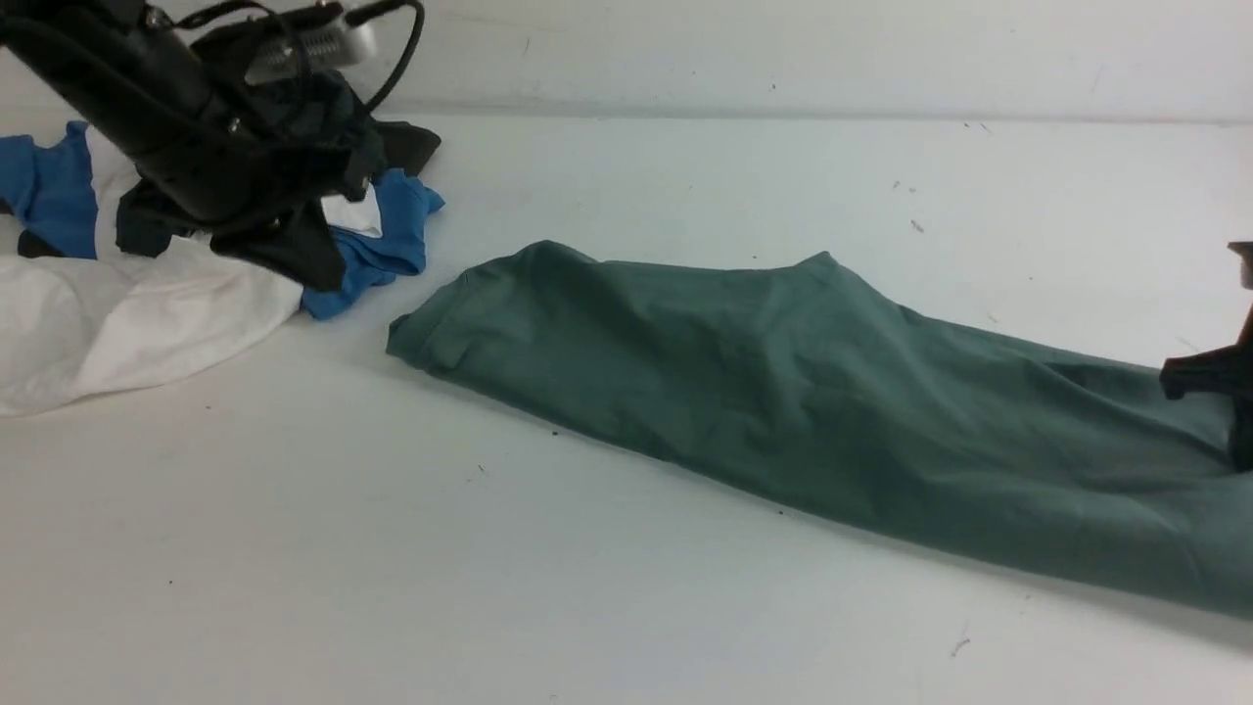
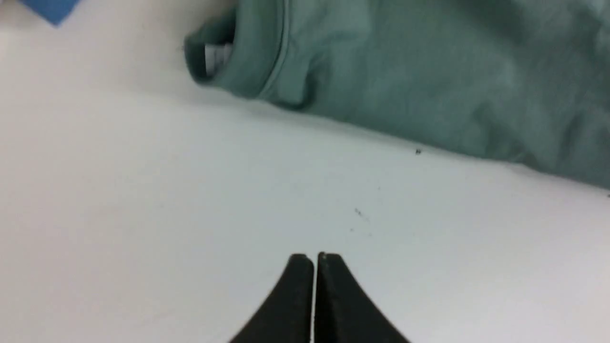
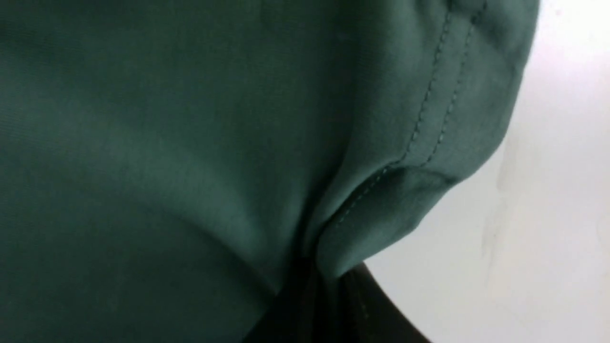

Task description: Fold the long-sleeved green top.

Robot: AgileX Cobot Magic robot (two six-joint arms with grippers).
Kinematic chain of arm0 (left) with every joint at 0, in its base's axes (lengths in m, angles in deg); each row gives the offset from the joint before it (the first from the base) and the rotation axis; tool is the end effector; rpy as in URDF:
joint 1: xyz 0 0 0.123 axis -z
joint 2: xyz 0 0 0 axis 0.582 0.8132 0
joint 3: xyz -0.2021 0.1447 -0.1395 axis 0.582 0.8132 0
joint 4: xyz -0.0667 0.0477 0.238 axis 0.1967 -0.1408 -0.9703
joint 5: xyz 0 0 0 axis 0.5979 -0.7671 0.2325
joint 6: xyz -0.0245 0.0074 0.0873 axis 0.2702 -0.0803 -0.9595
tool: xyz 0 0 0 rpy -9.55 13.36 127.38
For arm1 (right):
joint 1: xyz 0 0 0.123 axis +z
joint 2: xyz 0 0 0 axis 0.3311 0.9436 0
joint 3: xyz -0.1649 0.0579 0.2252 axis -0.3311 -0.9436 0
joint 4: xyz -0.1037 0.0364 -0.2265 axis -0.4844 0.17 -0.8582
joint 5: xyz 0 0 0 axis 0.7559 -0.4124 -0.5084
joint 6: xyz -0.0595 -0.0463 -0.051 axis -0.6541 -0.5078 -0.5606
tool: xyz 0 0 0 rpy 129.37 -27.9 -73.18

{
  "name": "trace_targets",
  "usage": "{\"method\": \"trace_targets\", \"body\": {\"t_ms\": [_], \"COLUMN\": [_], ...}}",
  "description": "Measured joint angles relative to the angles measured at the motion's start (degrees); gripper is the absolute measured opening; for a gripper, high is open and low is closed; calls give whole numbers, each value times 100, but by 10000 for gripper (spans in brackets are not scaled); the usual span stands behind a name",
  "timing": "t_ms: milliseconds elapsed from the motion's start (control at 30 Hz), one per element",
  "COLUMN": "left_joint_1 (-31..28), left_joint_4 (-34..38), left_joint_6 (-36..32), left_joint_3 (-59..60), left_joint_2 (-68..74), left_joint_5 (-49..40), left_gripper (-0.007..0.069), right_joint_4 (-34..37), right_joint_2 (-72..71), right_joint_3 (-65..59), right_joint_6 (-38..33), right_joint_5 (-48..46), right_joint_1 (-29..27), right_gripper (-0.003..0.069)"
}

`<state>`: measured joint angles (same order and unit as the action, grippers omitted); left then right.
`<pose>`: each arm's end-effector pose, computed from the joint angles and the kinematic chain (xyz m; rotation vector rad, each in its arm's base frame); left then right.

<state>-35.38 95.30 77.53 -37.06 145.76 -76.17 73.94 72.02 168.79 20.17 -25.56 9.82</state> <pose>0.4019 -0.0327 0.2973 0.1868 2.8077 -0.4821 0.3842 -0.0766 0.1863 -0.2379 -3.0433 0.1925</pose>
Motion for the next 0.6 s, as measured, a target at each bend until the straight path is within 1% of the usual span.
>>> {"method": "trace_targets", "body": {"t_ms": [67, 133, 233, 300, 333, 367, 467, 533, 600], "left_joint_1": [0, 0, 0, 0, 0, 0, 0, 11, 34], "left_joint_4": [-25, -20, -15, -22, -31, -66, -81, -57, -58], "left_joint_6": [58, 105, 271, 379, 388, 485, 525, 518, 513], "left_joint_3": [35, -98, -462, -792, -826, -1122, -1496, -1675, -1776], "left_joint_2": [79, 262, 663, 1016, 1089, 1372, 1817, 2046, 2203], "left_joint_5": [169, 239, 329, 400, 421, 477, 492, 550, 736], "left_gripper": [8, 38, 106, 169, 183, 237, 335, 390, 429], "right_joint_4": [0, 0, 0, 5, 5, 12, 23, 31, 51], "right_joint_2": [0, 0, 0, 0, 0, 0, 0, 0, 0], "right_joint_3": [-5, -11, -11, -11, -11, -11, -11, -11, -11], "right_joint_6": [17, 23, 23, 23, 23, 28, 28, 28, 28], "right_joint_5": [14, 18, 30, 30, 30, 30, 30, 30, 36], "right_joint_1": [-1, -1, -5, -5, -5, -5, -10, -7, -7], "right_gripper": [27, 27, 27, 27, 27, 27, 27, 27, 27]}}
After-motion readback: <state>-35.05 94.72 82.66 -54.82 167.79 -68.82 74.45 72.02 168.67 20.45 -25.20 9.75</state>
